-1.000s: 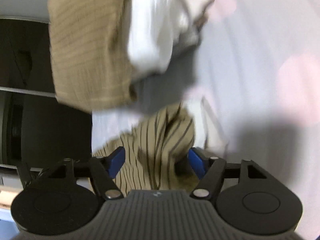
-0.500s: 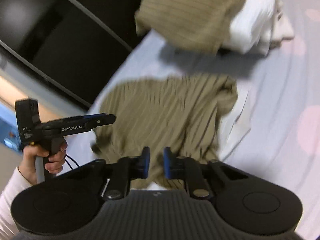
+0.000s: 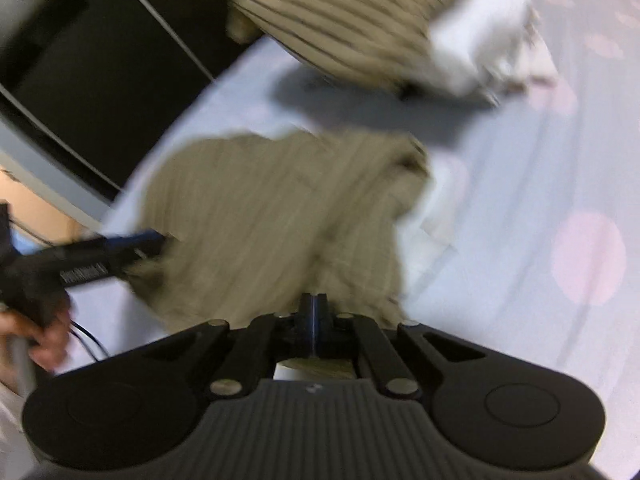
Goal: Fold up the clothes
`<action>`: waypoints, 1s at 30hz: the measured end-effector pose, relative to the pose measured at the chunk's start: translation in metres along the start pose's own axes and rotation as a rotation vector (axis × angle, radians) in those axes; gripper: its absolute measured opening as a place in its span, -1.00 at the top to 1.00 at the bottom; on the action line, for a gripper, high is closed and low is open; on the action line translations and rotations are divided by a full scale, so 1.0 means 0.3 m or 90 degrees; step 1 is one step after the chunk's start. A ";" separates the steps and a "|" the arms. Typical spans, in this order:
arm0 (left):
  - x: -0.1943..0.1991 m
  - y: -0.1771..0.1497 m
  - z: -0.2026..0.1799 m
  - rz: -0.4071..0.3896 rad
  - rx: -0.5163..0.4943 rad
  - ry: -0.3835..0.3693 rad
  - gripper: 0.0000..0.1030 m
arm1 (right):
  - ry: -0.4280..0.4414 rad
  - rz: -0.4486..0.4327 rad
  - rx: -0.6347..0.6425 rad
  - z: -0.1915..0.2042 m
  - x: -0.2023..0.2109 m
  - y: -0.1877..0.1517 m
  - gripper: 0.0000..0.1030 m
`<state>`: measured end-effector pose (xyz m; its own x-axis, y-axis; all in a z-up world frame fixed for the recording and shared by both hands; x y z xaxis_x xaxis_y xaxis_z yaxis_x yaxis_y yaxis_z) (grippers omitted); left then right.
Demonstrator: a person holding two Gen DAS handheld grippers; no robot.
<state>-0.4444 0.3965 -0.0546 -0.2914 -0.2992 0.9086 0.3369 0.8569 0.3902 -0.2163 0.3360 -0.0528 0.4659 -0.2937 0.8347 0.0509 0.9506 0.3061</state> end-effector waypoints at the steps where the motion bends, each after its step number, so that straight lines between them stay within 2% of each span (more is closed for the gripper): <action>1: -0.004 -0.013 -0.021 0.008 -0.006 0.004 0.22 | 0.004 -0.005 0.018 0.032 0.003 0.010 0.98; 4: -0.041 -0.055 -0.067 0.023 -0.030 0.053 0.22 | 0.014 -0.008 0.064 0.116 -0.014 0.042 0.97; 8: -0.081 -0.088 -0.092 0.031 -0.053 0.103 0.22 | -0.007 0.035 0.082 0.160 -0.137 0.058 0.98; 12: -0.124 -0.098 -0.077 0.037 -0.035 0.103 0.18 | -0.062 0.083 0.057 0.147 -0.263 0.083 0.99; 15: -0.140 -0.098 -0.073 0.034 -0.027 0.103 0.18 | -0.078 0.100 0.007 0.097 -0.304 0.112 1.00; 20: -0.155 -0.101 -0.089 0.031 -0.048 0.116 0.38 | -0.100 0.106 0.001 0.101 -0.321 0.124 1.00; 24: -0.151 -0.097 -0.078 0.035 -0.030 0.107 0.36 | -0.115 0.108 0.001 0.094 -0.319 0.132 1.00; 26: -0.140 -0.098 -0.083 0.031 -0.032 0.118 0.28 | -0.115 0.103 0.002 0.097 -0.331 0.133 1.00; 29: -0.115 -0.103 -0.098 0.021 -0.045 0.148 0.15 | -0.089 0.071 -0.019 0.099 -0.290 0.120 0.86; 30: -0.102 -0.107 -0.105 0.019 -0.050 0.161 0.13 | -0.074 0.047 -0.024 0.105 -0.262 0.117 0.55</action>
<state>-0.4181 0.3651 -0.0901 -0.0504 -0.3786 0.9242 0.4129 0.8347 0.3645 -0.2788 0.3893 -0.0932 0.3643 -0.2303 0.9024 0.0537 0.9725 0.2266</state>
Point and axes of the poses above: each gripper's, at about its wrist camera, not at the fingertips, and x roughly against the way its jaws point, z to its left, y to its top, the point moved 5 cm from there along -x, roughly the way its jaws point, and after that the axes turned 14 degrees about z, right-handed, at the moved point
